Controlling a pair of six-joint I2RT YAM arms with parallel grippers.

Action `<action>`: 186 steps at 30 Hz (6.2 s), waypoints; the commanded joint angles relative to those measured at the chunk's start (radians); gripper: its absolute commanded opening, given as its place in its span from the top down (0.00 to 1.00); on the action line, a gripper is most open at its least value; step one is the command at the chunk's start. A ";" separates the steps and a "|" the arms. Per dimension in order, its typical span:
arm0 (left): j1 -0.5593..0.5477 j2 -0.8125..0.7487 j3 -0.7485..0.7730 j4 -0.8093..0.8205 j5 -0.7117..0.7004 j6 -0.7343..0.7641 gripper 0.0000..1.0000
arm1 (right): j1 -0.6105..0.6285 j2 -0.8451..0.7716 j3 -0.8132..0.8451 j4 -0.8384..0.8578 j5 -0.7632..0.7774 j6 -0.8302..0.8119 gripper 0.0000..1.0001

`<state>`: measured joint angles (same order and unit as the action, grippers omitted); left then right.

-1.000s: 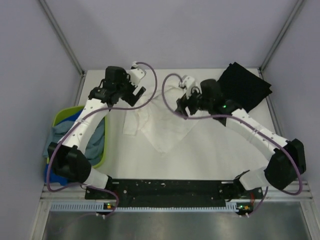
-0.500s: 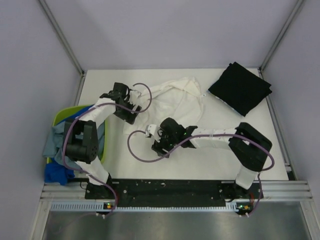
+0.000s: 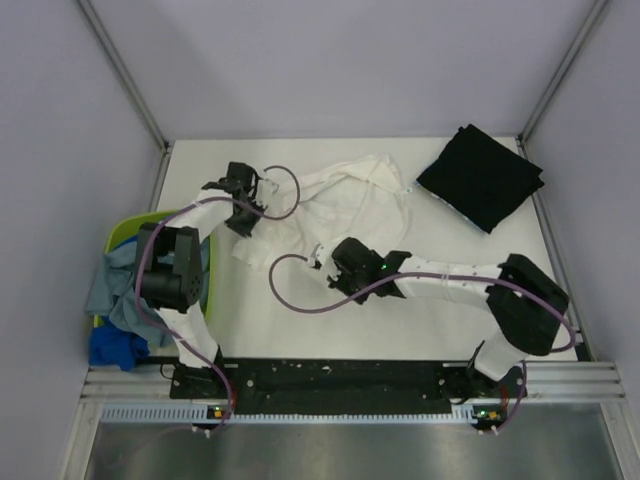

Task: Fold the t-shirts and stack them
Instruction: Flatten out the tshirt

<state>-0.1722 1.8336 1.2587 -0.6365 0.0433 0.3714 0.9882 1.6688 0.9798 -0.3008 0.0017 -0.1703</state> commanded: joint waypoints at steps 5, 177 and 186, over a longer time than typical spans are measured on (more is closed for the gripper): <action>0.027 0.082 0.305 0.259 -0.417 0.172 1.00 | -0.023 -0.415 -0.041 -0.343 0.210 0.160 1.00; -0.072 -0.520 -0.131 -0.692 -0.087 0.293 1.00 | -0.490 -0.564 0.345 -0.918 0.302 -0.671 1.00; -0.072 -0.482 -0.248 -0.488 -0.189 0.205 1.00 | -0.603 -0.313 0.301 -0.394 0.161 -0.931 1.00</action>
<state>-0.2447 1.3449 1.0290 -1.2407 -0.0662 0.6395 0.4267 1.2495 1.2888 -0.9405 0.1974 -0.9649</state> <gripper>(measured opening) 0.012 0.007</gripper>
